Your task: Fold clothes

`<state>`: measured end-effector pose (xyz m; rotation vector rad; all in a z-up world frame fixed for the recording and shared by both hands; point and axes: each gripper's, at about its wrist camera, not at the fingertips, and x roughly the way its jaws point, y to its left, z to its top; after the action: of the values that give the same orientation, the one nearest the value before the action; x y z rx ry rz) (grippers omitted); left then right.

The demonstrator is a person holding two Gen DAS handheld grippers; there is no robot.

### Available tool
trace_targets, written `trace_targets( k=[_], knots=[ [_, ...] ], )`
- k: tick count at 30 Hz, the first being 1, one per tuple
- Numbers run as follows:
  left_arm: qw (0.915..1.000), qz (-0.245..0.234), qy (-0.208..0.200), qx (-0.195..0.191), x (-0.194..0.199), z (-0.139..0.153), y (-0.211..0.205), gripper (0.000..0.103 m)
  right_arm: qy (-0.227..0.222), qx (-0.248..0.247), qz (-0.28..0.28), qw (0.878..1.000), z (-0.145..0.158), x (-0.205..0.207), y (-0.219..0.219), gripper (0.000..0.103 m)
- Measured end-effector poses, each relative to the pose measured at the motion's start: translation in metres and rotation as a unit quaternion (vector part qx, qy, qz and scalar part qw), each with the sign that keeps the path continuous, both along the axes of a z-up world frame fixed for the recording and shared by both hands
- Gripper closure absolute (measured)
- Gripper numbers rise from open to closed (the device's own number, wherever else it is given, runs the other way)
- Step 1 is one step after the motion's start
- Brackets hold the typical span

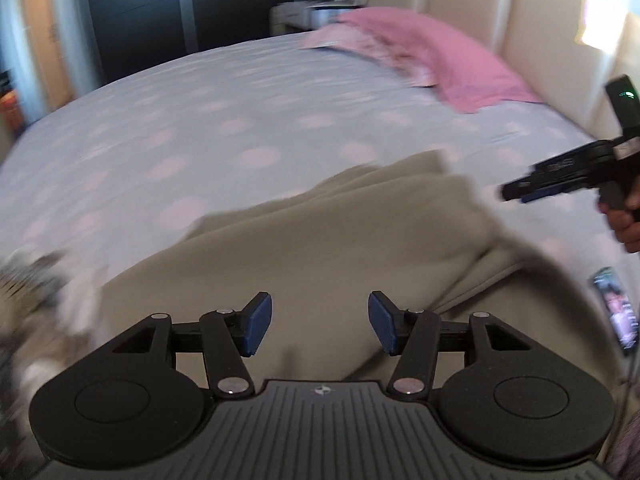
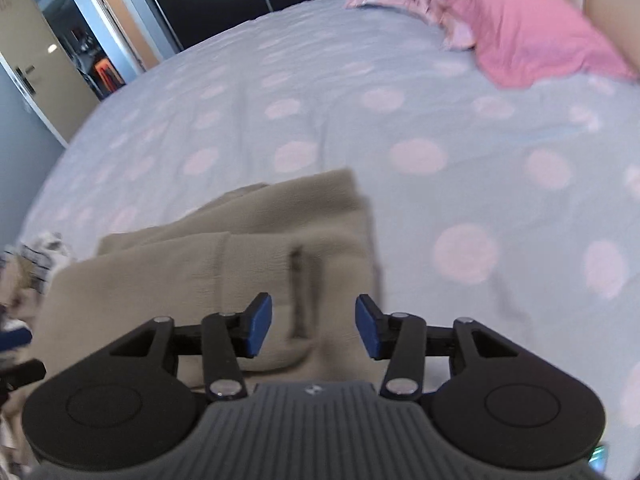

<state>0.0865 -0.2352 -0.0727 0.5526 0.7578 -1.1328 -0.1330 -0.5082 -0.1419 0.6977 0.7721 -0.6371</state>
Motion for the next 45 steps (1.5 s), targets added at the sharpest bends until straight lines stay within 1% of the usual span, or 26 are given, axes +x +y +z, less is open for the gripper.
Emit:
trace_targets(
  k=[1, 4, 6, 9, 11, 13, 15, 17, 18, 19, 21, 22, 23, 24, 25, 26, 28, 30, 33, 35, 38, 39, 40, 41, 42, 45],
  knots=[
    [0.9998, 0.018, 0.0, 0.001, 0.008, 0.001, 0.012, 0.051, -0.004, 0.016, -0.001, 1.0, -0.005, 0.003, 0.0, 0.052],
    [0.9975, 0.071, -0.001, 0.004, 0.031, 0.002, 0.046, 0.05, -0.009, 0.063, -0.011, 0.998, -0.027, 0.012, -0.003, 0.045],
    [0.9952, 0.097, 0.0, 0.01, 0.042, -0.001, 0.064, 0.048, -0.005, 0.078, -0.02, 0.997, -0.04, 0.016, -0.003, 0.045],
    [0.9928, 0.116, 0.011, 0.029, 0.052, -0.017, 0.079, 0.048, -0.015, 0.09, -0.028, 0.995, -0.052, 0.02, -0.003, 0.046],
    [0.9927, 0.111, 0.019, 0.044, 0.053, -0.034, 0.085, 0.048, -0.027, 0.099, -0.042, 0.994, -0.056, 0.021, -0.002, 0.05],
    [0.992, 0.099, 0.023, 0.075, 0.05, -0.053, 0.089, 0.048, -0.036, 0.105, -0.053, 0.992, -0.058, 0.022, -0.001, 0.053],
    [0.9912, 0.079, 0.001, 0.106, 0.041, -0.07, 0.09, 0.048, -0.032, 0.096, -0.054, 0.993, -0.056, 0.025, 0.002, 0.058],
    [0.9886, 0.072, -0.047, 0.124, 0.033, -0.084, 0.087, 0.049, -0.027, 0.094, -0.055, 0.994, -0.057, 0.027, 0.003, 0.059],
    [0.988, 0.075, -0.063, 0.119, 0.032, -0.087, 0.085, 0.049, -0.024, 0.095, -0.057, 0.994, -0.057, 0.028, 0.003, 0.058],
    [0.9879, 0.083, -0.069, 0.111, 0.033, -0.087, 0.082, 0.05, -0.021, 0.096, -0.059, 0.993, -0.058, 0.028, 0.002, 0.057],
    [0.989, 0.107, -0.062, 0.081, 0.038, -0.083, 0.077, 0.054, -0.016, 0.098, -0.064, 0.993, -0.061, 0.029, 0.002, 0.057],
    [0.9893, 0.111, -0.06, 0.073, 0.039, -0.08, 0.075, 0.057, -0.017, 0.099, -0.067, 0.993, -0.062, 0.029, 0.002, 0.057],
    [0.9887, 0.114, -0.065, 0.072, 0.038, -0.079, 0.072, 0.065, -0.017, 0.1, -0.07, 0.992, -0.063, 0.028, 0.002, 0.057],
    [0.9881, 0.116, -0.071, 0.072, 0.038, -0.078, 0.07, 0.071, -0.018, 0.099, -0.073, 0.992, -0.062, 0.028, 0.003, 0.06],
    [0.9869, 0.117, -0.079, 0.078, 0.037, -0.078, 0.07, 0.075, -0.021, 0.095, -0.075, 0.992, -0.06, 0.027, 0.005, 0.07],
    [0.9858, 0.119, -0.085, 0.083, 0.036, -0.079, 0.069, 0.08, -0.025, 0.087, -0.078, 0.993, -0.056, 0.027, 0.006, 0.077],
    [0.9846, 0.122, -0.089, 0.089, 0.037, -0.08, 0.07, 0.083, -0.038, 0.067, -0.078, 0.994, -0.044, 0.025, 0.009, 0.083],
    [0.9833, 0.126, -0.091, 0.095, 0.038, -0.082, 0.072, 0.084, -0.064, 0.048, -0.077, 0.994, -0.028, 0.024, 0.012, 0.085],
    [0.9815, 0.132, -0.097, 0.099, 0.041, -0.086, 0.072, 0.086, -0.128, 0.007, -0.058, 0.99, 0.007, 0.022, 0.02, 0.087],
    [0.9801, 0.143, -0.099, 0.096, 0.041, -0.085, 0.073, 0.088, -0.178, -0.04, -0.029, 0.983, 0.036, 0.022, 0.031, 0.088],
    [0.9788, 0.159, -0.102, 0.079, 0.038, -0.079, 0.074, 0.089, -0.241, -0.101, -0.007, 0.965, 0.075, 0.017, 0.045, 0.089],
    [0.979, 0.155, -0.108, 0.077, 0.034, -0.078, 0.074, 0.089, -0.261, -0.119, -0.001, 0.958, 0.087, 0.015, 0.049, 0.089],
    [0.9791, 0.151, -0.114, 0.074, 0.03, -0.077, 0.073, 0.089, -0.27, -0.137, 0.002, 0.953, 0.096, 0.013, 0.052, 0.089],
    [0.9791, 0.148, -0.119, 0.072, 0.026, -0.077, 0.072, 0.09, -0.265, -0.152, 0.003, 0.952, 0.098, 0.012, 0.051, 0.089],
    [0.9793, 0.144, -0.123, 0.071, 0.023, -0.077, 0.072, 0.09, -0.251, -0.159, 0.002, 0.955, 0.096, 0.012, 0.048, 0.089],
    [0.9791, 0.14, -0.12, 0.085, 0.025, -0.087, 0.069, 0.09, -0.171, -0.139, -0.019, 0.975, 0.066, 0.017, 0.031, 0.089]
  ],
)
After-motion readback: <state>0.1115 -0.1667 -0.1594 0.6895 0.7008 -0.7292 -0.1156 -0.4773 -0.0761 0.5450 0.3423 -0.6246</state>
